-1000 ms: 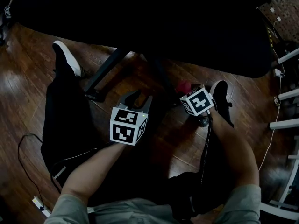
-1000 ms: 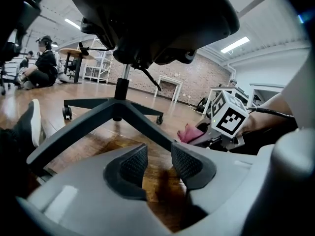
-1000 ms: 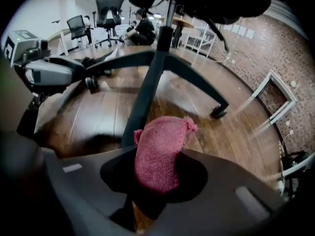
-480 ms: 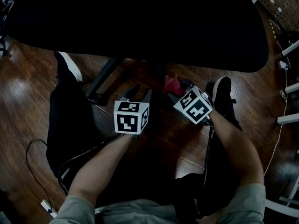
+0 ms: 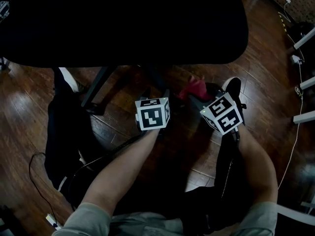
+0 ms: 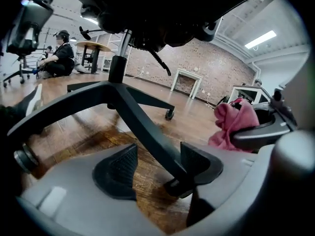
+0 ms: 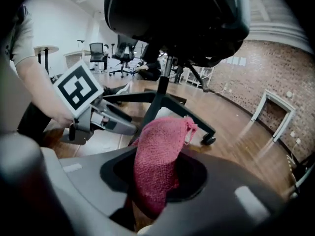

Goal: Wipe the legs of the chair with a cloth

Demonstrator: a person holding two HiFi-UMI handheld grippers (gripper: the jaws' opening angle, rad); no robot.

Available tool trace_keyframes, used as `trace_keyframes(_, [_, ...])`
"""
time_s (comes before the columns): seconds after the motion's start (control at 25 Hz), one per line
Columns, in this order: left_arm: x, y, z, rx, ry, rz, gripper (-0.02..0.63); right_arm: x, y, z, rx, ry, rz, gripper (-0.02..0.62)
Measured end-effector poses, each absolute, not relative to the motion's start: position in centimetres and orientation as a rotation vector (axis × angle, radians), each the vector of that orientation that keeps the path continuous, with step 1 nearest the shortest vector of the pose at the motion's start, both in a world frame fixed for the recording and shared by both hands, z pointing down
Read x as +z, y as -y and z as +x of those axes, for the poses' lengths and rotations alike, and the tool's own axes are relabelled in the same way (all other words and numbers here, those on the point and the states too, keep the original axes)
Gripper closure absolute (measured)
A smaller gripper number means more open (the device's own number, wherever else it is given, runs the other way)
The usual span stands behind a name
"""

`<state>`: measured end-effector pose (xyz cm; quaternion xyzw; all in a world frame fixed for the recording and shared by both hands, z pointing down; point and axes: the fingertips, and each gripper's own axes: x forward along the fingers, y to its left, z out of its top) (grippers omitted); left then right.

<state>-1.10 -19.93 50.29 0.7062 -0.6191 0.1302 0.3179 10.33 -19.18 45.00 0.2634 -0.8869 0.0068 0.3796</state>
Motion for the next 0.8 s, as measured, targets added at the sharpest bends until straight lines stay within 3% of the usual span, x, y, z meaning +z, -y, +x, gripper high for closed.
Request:
trace_keyframes(0.24, [51.5, 21.7, 1.1, 0.351, 1.671, 1.733, 0.279, 41.9, 20.3, 12.5, -0.032, 2.353, 0.792, 0.474])
trace_keyframes(0.8, [53.3, 23.3, 0.7, 0.463, 1.736, 1.68, 0.311, 40.2, 20.5, 12.0, -0.066, 2.398, 0.833, 0.474])
